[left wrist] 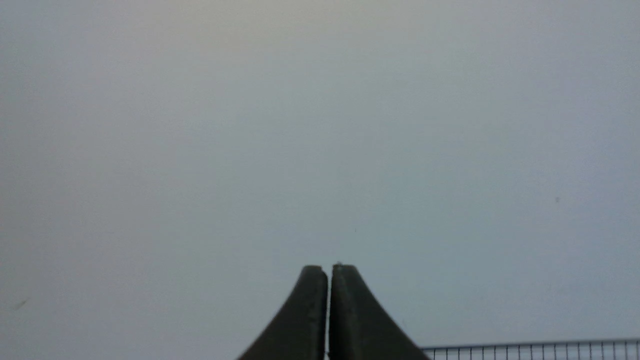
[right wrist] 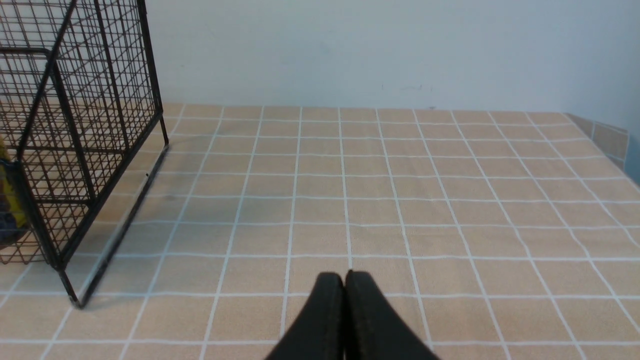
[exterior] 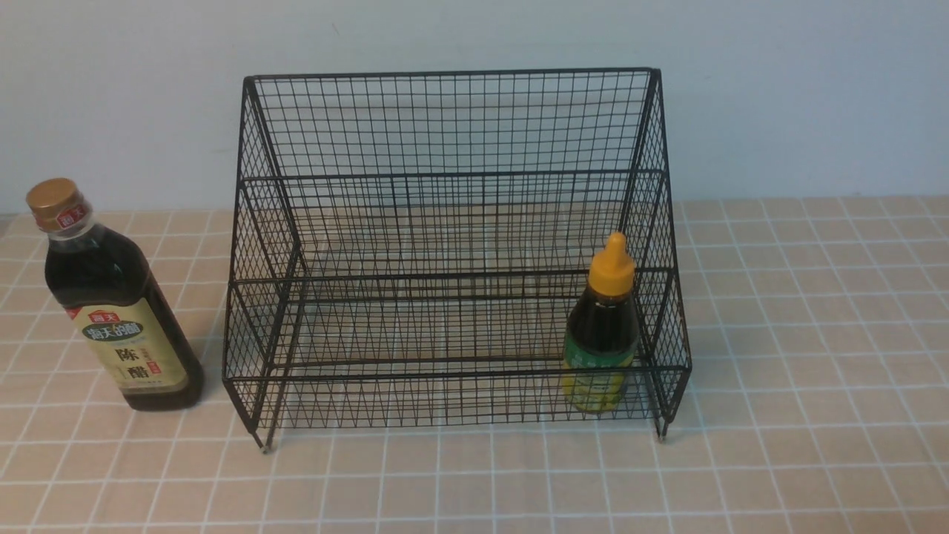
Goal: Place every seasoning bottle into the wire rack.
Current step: Use the left arm to grab the condiment bottle closest to it
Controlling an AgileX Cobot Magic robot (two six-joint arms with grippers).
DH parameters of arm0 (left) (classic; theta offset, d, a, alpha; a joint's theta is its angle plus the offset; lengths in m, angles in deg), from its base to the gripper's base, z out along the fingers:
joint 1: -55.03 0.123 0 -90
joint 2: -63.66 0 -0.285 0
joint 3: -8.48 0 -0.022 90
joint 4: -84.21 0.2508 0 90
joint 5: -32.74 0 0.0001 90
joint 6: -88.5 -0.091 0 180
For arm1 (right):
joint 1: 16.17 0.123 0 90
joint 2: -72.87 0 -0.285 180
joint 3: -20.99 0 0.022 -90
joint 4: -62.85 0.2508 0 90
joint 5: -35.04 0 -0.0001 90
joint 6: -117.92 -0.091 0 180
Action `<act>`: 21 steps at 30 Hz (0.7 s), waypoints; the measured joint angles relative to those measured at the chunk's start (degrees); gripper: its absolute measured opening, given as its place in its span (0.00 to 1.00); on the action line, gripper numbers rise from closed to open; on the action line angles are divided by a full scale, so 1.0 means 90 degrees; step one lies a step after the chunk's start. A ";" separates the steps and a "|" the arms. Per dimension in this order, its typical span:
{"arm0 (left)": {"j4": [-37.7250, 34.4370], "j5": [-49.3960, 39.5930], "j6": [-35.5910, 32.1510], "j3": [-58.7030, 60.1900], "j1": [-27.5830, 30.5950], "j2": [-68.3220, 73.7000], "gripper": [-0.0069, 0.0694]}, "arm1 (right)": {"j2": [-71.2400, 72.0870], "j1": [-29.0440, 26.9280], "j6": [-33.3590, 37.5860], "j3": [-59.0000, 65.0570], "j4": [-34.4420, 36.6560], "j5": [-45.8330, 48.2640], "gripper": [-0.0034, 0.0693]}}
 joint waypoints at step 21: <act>-0.1089 -0.5775 -0.0286 -0.1075 0.0000 0.3684 0.09 | 0.0000 0.0000 0.0000 0.0000 -0.0006 0.0005 0.03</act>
